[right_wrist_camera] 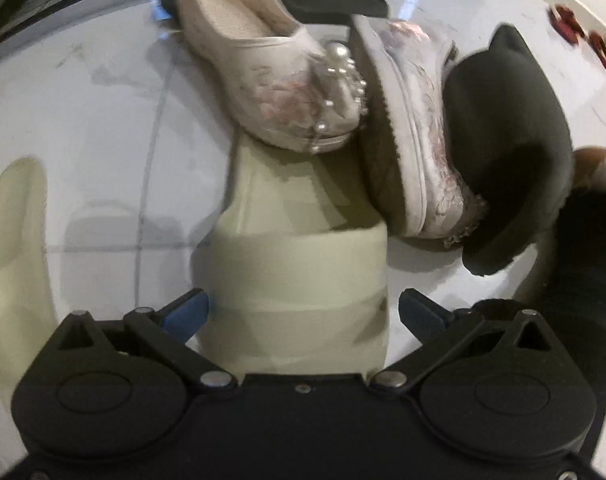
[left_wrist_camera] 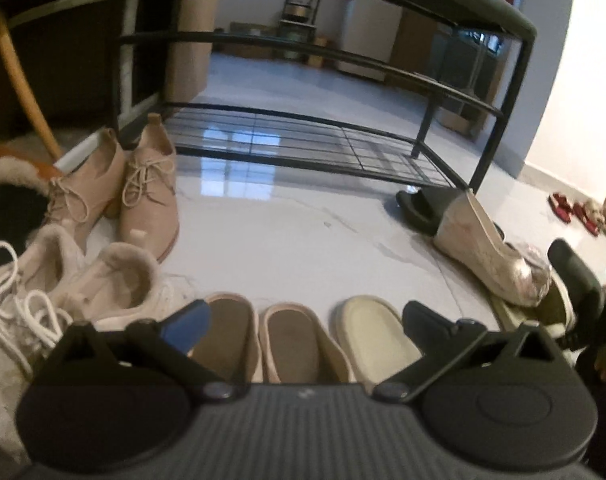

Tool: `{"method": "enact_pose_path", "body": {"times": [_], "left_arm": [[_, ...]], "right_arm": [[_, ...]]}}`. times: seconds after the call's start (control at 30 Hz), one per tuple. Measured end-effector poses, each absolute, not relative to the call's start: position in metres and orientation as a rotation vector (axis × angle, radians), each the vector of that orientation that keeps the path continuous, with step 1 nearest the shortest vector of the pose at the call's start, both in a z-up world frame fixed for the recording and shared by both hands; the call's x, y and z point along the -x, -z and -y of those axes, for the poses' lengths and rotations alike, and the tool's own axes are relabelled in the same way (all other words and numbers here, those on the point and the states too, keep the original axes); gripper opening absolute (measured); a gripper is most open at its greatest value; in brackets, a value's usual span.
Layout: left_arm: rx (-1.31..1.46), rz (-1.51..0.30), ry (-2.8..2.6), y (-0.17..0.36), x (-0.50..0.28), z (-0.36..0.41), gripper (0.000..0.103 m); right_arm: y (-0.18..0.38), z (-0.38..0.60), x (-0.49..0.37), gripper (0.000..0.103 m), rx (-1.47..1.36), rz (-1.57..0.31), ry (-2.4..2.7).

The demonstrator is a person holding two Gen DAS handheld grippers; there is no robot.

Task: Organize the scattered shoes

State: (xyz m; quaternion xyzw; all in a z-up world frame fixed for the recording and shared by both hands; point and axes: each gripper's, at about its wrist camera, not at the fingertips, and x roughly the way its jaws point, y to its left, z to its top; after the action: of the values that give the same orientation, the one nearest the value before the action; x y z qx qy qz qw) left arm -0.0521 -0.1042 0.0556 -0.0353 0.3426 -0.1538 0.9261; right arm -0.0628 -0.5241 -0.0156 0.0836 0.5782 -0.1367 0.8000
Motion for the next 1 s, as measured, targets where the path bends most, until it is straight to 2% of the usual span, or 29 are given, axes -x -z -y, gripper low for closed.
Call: {"method": "enact_pose_path", "body": {"times": [0.17,0.4,0.63,0.8,1.0], "left_arm": [[0.101,-0.741,0.278,-0.049,0.046,0.099,0.102],[0.113,-0.756,0.284,-0.046,0.046,0.095,0.102],[0.126,-0.763,0.274,-0.045,0.044,0.094,0.102],[0.103,-0.771,0.273,-0.045,0.042,0.101,0.102],[0.065,-0.785,0.277,-0.043,0.038,0.113,0.102]], "right_arm": [[0.021,0.507,0.06,0.103,-0.086,-1.237,0.274],[0.016,0.439,0.065,0.103,0.065,-1.271,0.005],[0.009,0.364,0.063,0.103,0.263,-1.224,-0.163],[0.003,0.393,0.057,0.103,0.066,-1.273,-0.13],[-0.051,0.446,0.092,0.103,-0.277,-1.039,-0.099]]}}
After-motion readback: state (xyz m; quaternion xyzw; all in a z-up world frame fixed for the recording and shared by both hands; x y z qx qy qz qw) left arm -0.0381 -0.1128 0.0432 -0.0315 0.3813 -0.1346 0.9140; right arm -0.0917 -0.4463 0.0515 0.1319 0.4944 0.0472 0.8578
